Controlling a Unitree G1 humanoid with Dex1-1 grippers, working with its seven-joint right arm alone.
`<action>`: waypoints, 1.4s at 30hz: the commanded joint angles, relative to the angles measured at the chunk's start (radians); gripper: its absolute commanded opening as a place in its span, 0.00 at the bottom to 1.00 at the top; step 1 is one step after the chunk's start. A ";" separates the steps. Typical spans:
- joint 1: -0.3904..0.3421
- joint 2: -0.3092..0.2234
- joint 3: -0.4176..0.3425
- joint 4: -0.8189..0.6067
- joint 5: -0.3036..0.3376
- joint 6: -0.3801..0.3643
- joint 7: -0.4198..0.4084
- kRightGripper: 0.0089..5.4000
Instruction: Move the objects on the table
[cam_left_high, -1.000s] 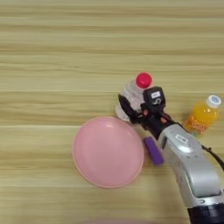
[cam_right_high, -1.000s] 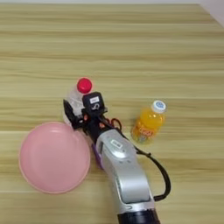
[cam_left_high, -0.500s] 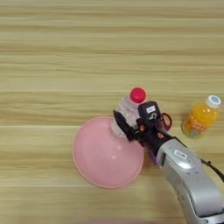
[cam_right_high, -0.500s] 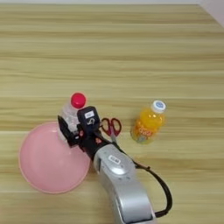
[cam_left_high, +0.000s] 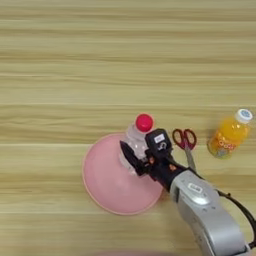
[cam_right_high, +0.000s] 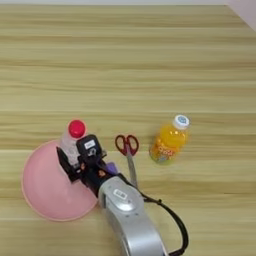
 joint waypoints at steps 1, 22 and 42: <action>-0.040 0.009 0.003 -0.035 0.000 -0.072 -0.006 0.58; -0.046 0.011 0.014 0.077 -0.009 -0.132 -0.006 0.58; -0.047 0.004 0.013 0.149 -0.028 -0.171 -0.001 0.58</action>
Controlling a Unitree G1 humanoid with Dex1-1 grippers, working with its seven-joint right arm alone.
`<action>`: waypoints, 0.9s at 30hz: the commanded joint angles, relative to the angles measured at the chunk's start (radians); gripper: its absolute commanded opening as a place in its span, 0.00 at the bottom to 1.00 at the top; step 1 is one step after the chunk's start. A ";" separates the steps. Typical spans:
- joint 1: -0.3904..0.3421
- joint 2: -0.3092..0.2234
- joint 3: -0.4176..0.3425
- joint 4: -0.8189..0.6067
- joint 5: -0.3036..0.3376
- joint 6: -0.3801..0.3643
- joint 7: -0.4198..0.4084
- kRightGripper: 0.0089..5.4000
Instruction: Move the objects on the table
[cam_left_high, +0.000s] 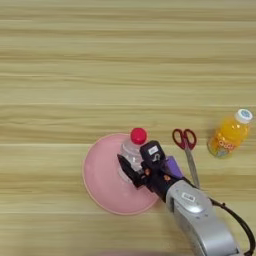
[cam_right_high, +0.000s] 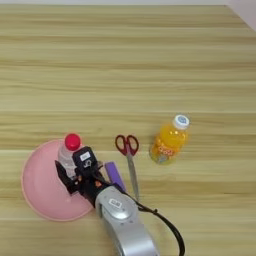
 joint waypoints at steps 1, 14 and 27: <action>-0.043 0.006 -0.007 -0.030 0.000 -0.047 -0.005 0.58; -0.030 0.008 -0.002 -0.007 -0.019 -0.065 -0.019 0.78; -0.031 0.006 -0.002 -0.010 -0.021 -0.073 -0.020 0.99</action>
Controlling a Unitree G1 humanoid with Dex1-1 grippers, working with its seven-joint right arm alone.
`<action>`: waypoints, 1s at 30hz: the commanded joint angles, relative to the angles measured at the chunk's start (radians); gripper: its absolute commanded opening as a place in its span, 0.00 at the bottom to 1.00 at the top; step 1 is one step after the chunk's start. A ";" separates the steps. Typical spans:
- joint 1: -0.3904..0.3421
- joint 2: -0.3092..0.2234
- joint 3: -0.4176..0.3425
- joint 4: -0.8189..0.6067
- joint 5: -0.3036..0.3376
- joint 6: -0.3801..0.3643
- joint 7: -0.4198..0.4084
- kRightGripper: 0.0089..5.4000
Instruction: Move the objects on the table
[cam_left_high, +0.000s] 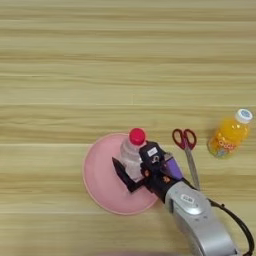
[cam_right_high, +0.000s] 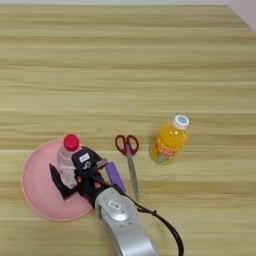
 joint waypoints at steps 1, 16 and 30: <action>-0.031 0.005 -0.006 -0.038 -0.005 -0.033 -0.011 0.99; -0.027 0.014 -0.014 -0.096 0.015 -0.035 -0.009 0.99; -0.021 0.022 -0.015 -0.146 0.035 -0.033 -0.003 0.99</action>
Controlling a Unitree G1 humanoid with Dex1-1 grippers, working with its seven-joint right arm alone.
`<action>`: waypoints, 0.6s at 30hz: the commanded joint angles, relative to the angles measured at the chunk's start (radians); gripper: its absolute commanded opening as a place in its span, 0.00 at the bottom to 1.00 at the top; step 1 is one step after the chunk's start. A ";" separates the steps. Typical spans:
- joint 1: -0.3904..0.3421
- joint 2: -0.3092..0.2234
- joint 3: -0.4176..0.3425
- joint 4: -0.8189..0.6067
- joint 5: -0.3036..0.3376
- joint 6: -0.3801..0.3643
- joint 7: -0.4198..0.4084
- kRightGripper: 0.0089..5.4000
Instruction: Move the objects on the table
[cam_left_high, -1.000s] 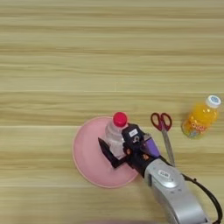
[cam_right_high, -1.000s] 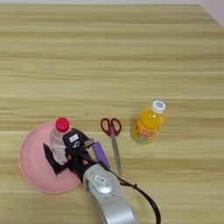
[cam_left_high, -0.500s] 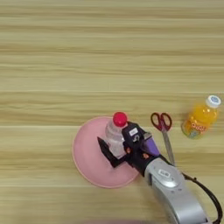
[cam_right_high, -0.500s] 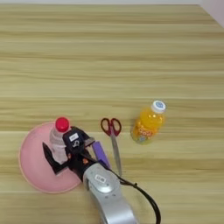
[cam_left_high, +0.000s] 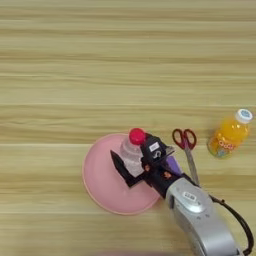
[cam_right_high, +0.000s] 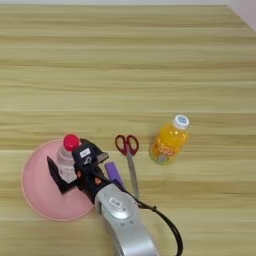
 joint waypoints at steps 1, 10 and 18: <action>-0.031 0.014 -0.011 -0.064 0.022 -0.033 -0.006 0.99; -0.037 0.014 -0.028 -0.103 0.031 -0.051 -0.010 0.99; -0.026 0.025 -0.037 -0.175 0.060 -0.051 -0.009 0.99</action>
